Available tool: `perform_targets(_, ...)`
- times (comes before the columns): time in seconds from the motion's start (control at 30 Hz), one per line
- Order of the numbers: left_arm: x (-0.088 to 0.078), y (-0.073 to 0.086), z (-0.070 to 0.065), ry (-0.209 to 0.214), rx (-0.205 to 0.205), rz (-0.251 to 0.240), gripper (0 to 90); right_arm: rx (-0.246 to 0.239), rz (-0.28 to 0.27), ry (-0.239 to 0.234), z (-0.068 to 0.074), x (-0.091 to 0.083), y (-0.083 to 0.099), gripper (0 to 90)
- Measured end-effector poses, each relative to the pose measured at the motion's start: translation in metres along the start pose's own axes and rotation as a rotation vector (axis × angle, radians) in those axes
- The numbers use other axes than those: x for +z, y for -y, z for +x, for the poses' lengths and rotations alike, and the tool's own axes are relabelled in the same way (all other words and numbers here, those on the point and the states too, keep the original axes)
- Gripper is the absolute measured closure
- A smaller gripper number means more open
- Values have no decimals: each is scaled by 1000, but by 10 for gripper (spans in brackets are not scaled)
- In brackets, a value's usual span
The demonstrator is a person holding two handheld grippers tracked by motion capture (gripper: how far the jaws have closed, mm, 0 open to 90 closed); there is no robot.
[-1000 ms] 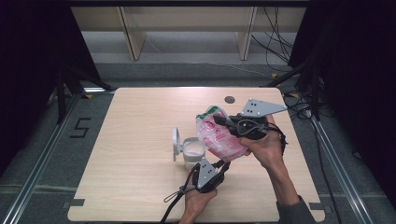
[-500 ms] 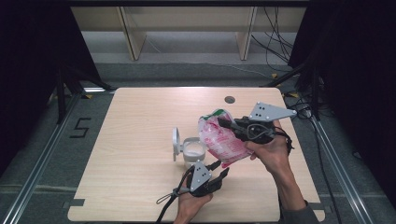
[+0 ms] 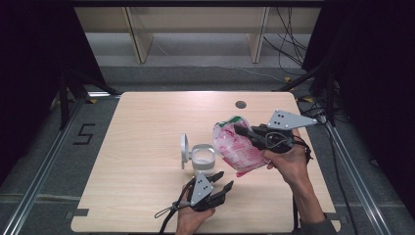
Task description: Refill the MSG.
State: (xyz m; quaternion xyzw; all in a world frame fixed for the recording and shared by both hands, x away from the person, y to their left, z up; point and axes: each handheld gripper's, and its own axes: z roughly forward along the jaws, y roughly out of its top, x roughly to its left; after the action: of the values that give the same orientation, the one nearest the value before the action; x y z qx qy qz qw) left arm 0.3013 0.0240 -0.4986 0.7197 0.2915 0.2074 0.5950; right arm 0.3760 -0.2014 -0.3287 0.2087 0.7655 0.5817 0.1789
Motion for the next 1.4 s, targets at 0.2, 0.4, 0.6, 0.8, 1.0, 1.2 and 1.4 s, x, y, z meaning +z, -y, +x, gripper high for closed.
perform_targets(0.2,-14,-1,6,-35,-1,-7,529,48,1,-8,-6,0,15,900)
perform_targets(0.4,-25,-2,14,-57,0,-13,533,90,3,-11,-16,4,31,900)
perform_targets(0.6,-33,-2,16,-58,8,-16,534,103,10,-10,-26,10,44,900)
perform_targets(0.8,-37,1,16,-59,4,-11,526,126,35,6,-31,13,58,900)
perform_targets(1.0,-41,1,19,-76,2,-10,523,168,36,33,-34,5,69,900)
perform_targets(1.2,-43,1,19,-83,7,-2,525,181,23,52,-37,-10,76,900)
perform_targets(1.4,-45,0,21,-99,-10,-11,524,173,54,100,-37,-24,80,900)
